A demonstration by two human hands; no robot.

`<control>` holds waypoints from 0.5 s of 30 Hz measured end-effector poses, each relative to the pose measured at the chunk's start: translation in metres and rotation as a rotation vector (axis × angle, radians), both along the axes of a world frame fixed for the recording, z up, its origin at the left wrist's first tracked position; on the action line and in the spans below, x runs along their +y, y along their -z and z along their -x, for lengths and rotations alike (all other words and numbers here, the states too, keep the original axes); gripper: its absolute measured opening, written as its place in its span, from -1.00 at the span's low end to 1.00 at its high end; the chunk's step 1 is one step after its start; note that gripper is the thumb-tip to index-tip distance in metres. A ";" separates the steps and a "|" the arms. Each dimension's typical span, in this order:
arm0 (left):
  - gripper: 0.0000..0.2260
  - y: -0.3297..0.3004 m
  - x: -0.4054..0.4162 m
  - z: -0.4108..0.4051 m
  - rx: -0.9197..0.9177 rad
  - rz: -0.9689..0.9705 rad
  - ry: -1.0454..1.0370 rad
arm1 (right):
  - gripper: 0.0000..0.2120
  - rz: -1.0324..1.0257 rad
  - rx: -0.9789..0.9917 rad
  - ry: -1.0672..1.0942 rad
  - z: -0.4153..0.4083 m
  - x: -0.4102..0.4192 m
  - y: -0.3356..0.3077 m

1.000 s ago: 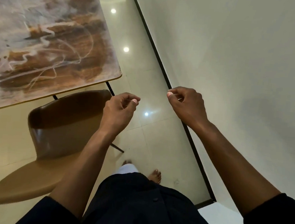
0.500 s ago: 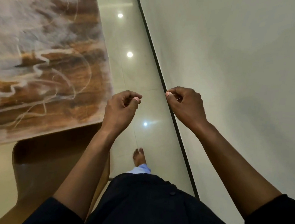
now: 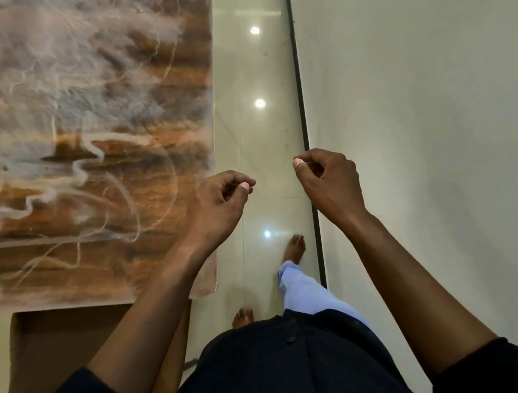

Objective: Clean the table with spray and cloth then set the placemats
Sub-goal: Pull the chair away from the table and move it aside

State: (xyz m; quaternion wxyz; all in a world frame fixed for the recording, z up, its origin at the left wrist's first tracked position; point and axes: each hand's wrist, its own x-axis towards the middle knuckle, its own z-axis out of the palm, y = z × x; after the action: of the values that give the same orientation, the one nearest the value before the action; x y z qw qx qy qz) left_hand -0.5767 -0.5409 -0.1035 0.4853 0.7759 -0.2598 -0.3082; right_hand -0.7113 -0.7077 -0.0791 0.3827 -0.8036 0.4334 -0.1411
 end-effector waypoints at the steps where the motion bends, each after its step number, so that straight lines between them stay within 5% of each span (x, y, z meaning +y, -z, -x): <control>1: -0.81 0.002 -0.013 -0.007 -0.004 -0.005 -0.021 | -0.83 0.002 -0.008 -0.018 -0.011 -0.016 0.001; 15: -0.81 -0.025 -0.228 -0.147 -0.018 0.017 -0.353 | -0.79 0.002 -0.102 -0.275 -0.245 -0.261 -0.008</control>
State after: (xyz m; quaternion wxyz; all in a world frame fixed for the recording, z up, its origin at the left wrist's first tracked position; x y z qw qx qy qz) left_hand -0.4296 -0.7684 -0.0781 0.5360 0.8082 -0.1263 -0.2089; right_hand -0.4667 -0.9682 -0.0713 0.4191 -0.8476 0.2991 -0.1283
